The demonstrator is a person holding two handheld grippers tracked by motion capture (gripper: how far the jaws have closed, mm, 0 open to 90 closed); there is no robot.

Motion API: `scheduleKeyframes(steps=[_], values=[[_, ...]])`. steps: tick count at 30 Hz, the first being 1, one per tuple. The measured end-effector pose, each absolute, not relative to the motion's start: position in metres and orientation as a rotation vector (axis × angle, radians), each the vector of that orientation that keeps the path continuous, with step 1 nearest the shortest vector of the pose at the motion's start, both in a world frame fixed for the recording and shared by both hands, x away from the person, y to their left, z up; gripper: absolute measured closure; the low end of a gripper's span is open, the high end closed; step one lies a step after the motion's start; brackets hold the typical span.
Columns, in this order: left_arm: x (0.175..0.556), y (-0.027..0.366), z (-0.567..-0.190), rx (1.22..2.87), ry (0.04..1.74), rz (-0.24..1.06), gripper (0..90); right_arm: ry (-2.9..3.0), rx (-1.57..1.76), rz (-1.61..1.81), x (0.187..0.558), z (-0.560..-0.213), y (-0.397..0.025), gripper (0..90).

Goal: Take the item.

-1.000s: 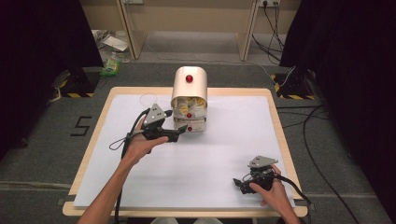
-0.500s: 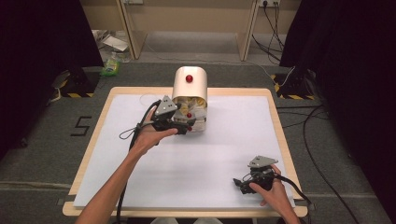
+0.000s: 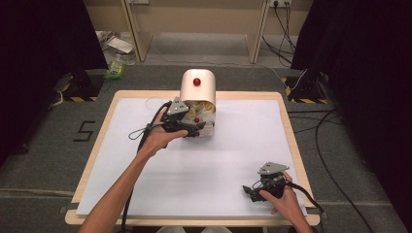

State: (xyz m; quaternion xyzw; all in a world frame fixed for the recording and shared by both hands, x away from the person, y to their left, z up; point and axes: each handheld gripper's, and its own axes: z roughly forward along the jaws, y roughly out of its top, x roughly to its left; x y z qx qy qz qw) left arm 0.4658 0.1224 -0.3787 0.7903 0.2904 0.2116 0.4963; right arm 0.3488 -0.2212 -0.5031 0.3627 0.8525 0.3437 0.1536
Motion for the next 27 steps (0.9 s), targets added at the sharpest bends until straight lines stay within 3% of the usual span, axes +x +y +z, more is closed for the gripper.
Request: scheduleKeyframes(steps=[27], values=[[0.424,0.124,-0.382,1.963,0.670,0.509,20.1,2.442,1.036,0.987,0.349,-0.503,-0.221,0.3]])
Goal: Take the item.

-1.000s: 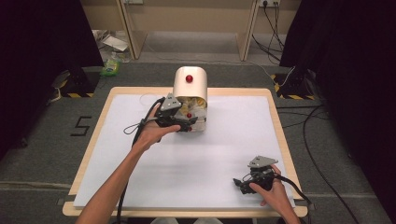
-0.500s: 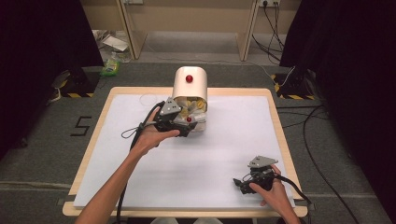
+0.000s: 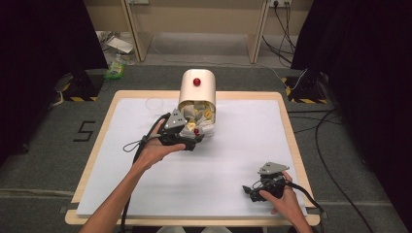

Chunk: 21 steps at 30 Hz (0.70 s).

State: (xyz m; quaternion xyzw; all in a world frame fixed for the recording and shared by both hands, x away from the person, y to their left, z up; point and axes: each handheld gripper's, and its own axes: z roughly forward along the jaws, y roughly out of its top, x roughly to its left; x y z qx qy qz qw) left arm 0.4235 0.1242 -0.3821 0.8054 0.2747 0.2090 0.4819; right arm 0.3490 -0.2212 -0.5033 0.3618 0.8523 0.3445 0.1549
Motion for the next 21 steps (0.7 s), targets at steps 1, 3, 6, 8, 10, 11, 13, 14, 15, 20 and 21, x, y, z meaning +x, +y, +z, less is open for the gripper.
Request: scheduleKeyframes(steps=[1,3,6,8,10,11,13,14,15,20,21], values=[[0.424,0.124,-0.382,1.963,0.670,0.509,20.4,2.442,1.036,0.987,0.349,-0.503,-0.221,0.3],[0.421,0.125,-0.383,1.958,0.673,0.509,21.2,2.442,1.037,0.986,0.349,-0.503,-0.221,0.3],[0.417,0.124,-0.384,1.962,0.668,0.517,21.4,2.442,1.040,0.987,0.349,-0.503,-0.221,0.3],[0.416,0.125,-0.384,1.961,0.668,0.518,21.9,2.442,1.038,0.987,0.349,-0.503,-0.221,0.4],[0.413,0.125,-0.385,1.958,0.665,0.524,22.6,2.442,1.038,0.987,0.349,-0.503,-0.221,0.4],[0.412,0.125,-0.385,1.959,0.662,0.529,22.6,2.442,1.043,0.986,0.349,-0.503,-0.221,0.3],[0.411,0.125,-0.385,1.959,0.660,0.530,22.6,2.442,1.042,0.987,0.349,-0.503,-0.221,0.3],[0.409,0.124,-0.386,1.962,0.656,0.534,22.6,2.443,1.040,0.986,0.349,-0.503,-0.221,0.4],[0.409,0.124,-0.386,1.962,0.656,0.534,22.6,2.443,1.040,0.986,0.349,-0.503,-0.221,0.4],[0.404,0.124,-0.386,1.982,0.646,0.528,22.8,2.443,1.042,0.986,0.349,-0.503,-0.221,0.3],[0.404,0.124,-0.386,1.982,0.646,0.528,22.8,2.443,1.042,0.986,0.349,-0.503,-0.221,0.3]])
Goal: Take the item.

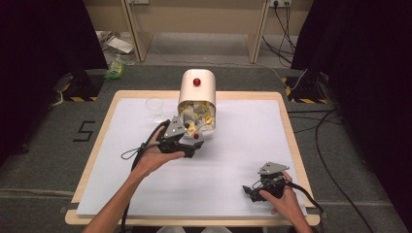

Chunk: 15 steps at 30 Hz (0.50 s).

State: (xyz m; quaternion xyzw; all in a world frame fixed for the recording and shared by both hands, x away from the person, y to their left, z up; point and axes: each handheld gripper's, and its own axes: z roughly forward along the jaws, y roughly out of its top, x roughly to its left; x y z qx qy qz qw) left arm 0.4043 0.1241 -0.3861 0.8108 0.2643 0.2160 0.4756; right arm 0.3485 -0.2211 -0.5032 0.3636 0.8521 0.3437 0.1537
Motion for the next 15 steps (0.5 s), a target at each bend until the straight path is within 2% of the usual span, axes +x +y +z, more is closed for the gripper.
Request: scheduleKeyframes(steps=[15], values=[[0.389,0.124,-0.393,1.981,0.653,0.507,22.4,2.442,1.039,0.985,0.349,-0.503,-0.221,0.3]])
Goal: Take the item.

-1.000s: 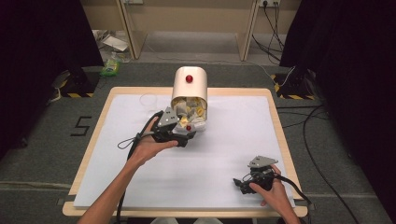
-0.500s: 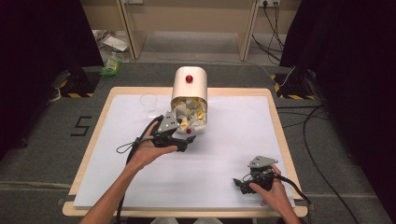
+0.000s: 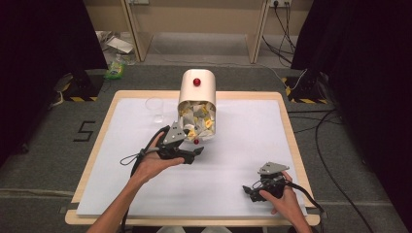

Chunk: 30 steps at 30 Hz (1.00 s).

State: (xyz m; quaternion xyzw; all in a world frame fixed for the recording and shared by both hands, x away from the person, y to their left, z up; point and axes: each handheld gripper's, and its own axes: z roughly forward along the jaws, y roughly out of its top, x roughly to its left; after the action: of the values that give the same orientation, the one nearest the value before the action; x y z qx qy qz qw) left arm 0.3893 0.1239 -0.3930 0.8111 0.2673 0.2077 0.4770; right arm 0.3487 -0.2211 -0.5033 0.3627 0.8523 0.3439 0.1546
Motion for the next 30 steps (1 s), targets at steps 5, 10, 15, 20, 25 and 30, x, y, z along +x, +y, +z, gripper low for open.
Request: scheduleKeyframes(steps=[5,10,15,20,25,30], values=[[0.387,0.124,-0.395,1.975,0.657,0.514,22.4,2.443,1.039,0.985,0.349,-0.503,-0.221,0.3],[0.385,0.123,-0.396,1.981,0.651,0.515,22.4,2.443,1.037,0.984,0.349,-0.503,-0.221,0.3],[0.387,0.122,-0.397,1.982,0.655,0.513,22.5,2.443,1.037,0.984,0.349,-0.503,-0.221,0.3],[0.389,0.123,-0.394,1.960,0.655,0.510,23.1,2.443,1.040,0.985,0.349,-0.503,-0.221,0.3],[0.394,0.124,-0.379,1.922,0.659,0.511,25.0,2.443,1.040,0.985,0.349,-0.503,-0.221,0.3],[0.408,0.125,-0.366,1.896,0.710,0.500,32.5,2.442,1.040,0.987,0.349,-0.503,-0.221,0.3]])
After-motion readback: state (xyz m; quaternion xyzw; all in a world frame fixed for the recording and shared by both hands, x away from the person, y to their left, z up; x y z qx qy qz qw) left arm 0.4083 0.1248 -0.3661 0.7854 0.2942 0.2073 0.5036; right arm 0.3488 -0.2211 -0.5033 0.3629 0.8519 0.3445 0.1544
